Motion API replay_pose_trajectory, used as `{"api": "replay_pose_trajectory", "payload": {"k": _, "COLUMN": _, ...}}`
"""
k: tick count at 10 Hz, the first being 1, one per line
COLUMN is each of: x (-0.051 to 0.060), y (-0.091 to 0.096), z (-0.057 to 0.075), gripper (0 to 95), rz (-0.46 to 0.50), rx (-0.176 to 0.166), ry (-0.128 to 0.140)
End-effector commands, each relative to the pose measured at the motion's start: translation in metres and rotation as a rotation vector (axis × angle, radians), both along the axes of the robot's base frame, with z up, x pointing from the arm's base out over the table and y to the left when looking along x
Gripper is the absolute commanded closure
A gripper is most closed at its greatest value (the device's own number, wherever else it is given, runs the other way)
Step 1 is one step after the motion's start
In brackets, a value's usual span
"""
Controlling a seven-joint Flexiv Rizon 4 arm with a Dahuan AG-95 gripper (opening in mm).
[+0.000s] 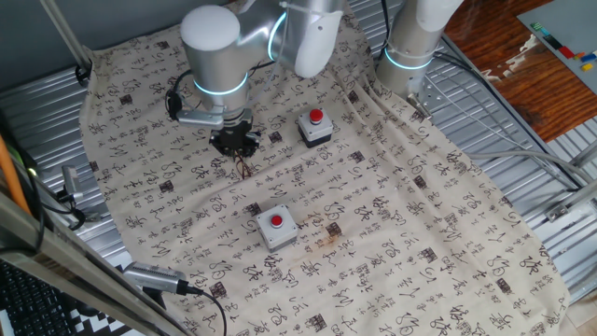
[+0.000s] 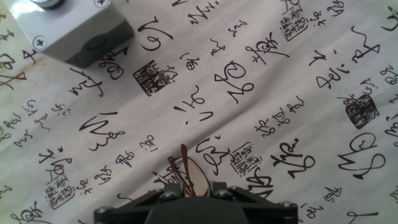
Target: Unfold the leg of the glasses (with one hand)
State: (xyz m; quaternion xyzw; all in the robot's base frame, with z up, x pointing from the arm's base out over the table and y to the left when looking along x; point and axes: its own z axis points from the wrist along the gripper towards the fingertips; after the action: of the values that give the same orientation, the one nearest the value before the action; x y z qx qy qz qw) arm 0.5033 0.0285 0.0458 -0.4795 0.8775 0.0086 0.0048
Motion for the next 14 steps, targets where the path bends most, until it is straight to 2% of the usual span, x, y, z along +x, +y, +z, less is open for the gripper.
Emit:
{"api": "replay_pose_trajectory", "payload": {"k": 1, "x": 0.0, "y": 0.001, "z": -0.002, "gripper": 76.0, "rz": -0.002, "rx": -0.002, "ry": -0.002}}
{"api": "replay_pose_trajectory", "payload": {"k": 6, "x": -0.001, "y": 0.001, "z": -0.011, "gripper": 76.0, "rz": -0.002, "rx": 0.002, "ry": -0.005}}
{"api": "replay_pose_trajectory", "payload": {"k": 11, "x": -0.002, "y": 0.002, "z": -0.013, "gripper": 76.0, "rz": -0.005, "rx": 0.002, "ry": -0.005}}
{"api": "replay_pose_trajectory", "payload": {"k": 12, "x": -0.003, "y": 0.003, "z": -0.013, "gripper": 95.0, "rz": -0.006, "rx": 0.003, "ry": -0.005}}
{"api": "replay_pose_trajectory", "payload": {"k": 14, "x": -0.004, "y": 0.004, "z": -0.014, "gripper": 95.0, "rz": -0.009, "rx": 0.002, "ry": -0.006}}
